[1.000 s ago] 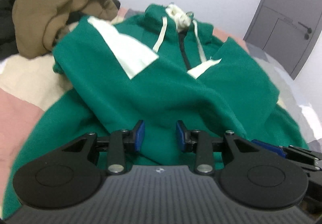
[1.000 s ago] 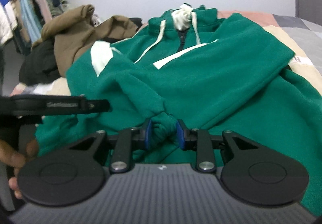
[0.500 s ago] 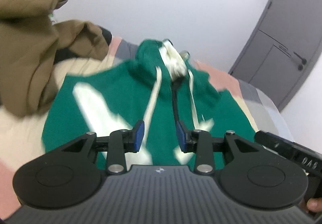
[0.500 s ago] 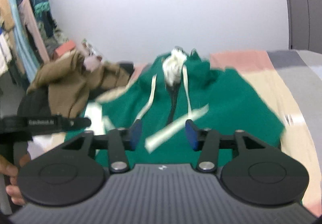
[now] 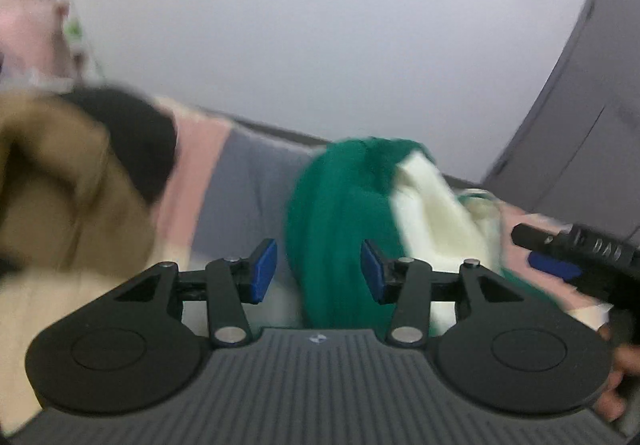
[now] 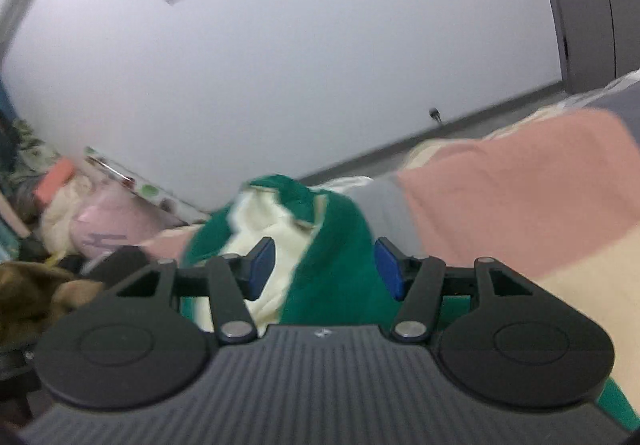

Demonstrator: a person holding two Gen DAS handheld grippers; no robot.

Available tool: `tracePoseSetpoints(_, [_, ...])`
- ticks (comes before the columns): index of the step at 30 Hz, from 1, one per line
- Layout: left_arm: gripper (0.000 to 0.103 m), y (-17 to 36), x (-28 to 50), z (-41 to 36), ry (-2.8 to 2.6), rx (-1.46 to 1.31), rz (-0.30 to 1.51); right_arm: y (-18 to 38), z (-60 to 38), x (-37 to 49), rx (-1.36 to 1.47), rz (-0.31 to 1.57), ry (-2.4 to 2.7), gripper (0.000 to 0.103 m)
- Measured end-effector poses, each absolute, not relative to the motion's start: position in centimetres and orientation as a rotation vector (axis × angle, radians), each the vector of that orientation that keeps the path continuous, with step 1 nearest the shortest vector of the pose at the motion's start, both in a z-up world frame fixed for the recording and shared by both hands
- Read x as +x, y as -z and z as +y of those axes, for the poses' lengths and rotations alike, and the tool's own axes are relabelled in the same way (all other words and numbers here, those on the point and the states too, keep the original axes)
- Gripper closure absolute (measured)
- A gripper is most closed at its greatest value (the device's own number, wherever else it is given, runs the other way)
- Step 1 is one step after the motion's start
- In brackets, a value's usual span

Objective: Fold large clothes

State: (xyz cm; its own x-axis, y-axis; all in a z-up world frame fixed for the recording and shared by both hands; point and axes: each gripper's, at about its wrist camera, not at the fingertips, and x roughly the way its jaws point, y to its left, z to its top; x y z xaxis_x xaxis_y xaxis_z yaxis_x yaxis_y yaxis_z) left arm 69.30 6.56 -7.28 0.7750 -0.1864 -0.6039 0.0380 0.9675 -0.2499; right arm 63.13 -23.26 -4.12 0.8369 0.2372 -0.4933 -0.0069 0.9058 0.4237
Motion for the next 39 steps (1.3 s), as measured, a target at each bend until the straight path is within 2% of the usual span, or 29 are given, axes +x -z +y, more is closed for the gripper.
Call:
tracePoseSetpoints(5, [0.051,10.1,74.4,6.6,0.112,-0.257,0.735,7.6,-23.5,69.2,0.453,0.652,-0.141,0.044])
tracePoseSetpoints(9, [0.051,11.2,76.7,6.0,0.122,-0.272,0.806,8.3,-22.5,71.7,0.394,0.657,-0.152,0.047])
tracePoseSetpoints(11, [0.053,11.4,77.3,5.8,0.111,-0.270,0.823,8.3,-21.7,72.3,0.355,0.651,-0.161,0.065])
tracePoseSetpoints(12, [0.056,11.2,77.5,5.7,0.111,-0.273,0.823,8.2,-21.3,72.4,0.338,0.649,-0.165,0.070])
tracePoseSetpoints(13, [0.069,10.9,77.6,5.6,0.117,-0.261,0.827,8.0,-21.1,72.6,0.328,0.647,-0.172,0.081])
tracePoseSetpoints(14, [0.083,10.5,77.6,5.4,0.115,-0.238,0.831,7.7,-21.0,72.5,0.321,0.642,-0.177,0.087])
tracePoseSetpoints(17, [0.094,9.0,76.6,5.6,0.086,-0.243,0.818,6.3,-20.2,71.6,0.282,0.612,-0.191,0.089])
tracePoseSetpoints(18, [0.094,8.3,76.0,5.7,0.086,-0.256,0.808,5.7,-20.0,71.1,0.255,0.594,-0.196,0.089])
tracePoseSetpoints(24, [0.096,3.1,70.9,5.8,0.102,-0.186,0.739,0.9,-18.9,66.0,0.195,0.461,-0.223,0.090])
tracePoseSetpoints(28, [0.096,-1.3,64.7,5.8,0.124,-0.161,0.643,-2.7,-18.5,60.0,0.109,0.335,-0.222,0.091])
tracePoseSetpoints(34, [0.096,-7.0,50.6,4.4,0.165,-0.110,0.553,-6.9,-19.8,47.5,0.081,0.200,-0.198,0.091])
tracePoseSetpoints(39, [0.096,-7.3,39.5,2.8,0.175,-0.078,0.531,-6.6,-21.5,37.0,0.117,0.149,-0.157,0.091])
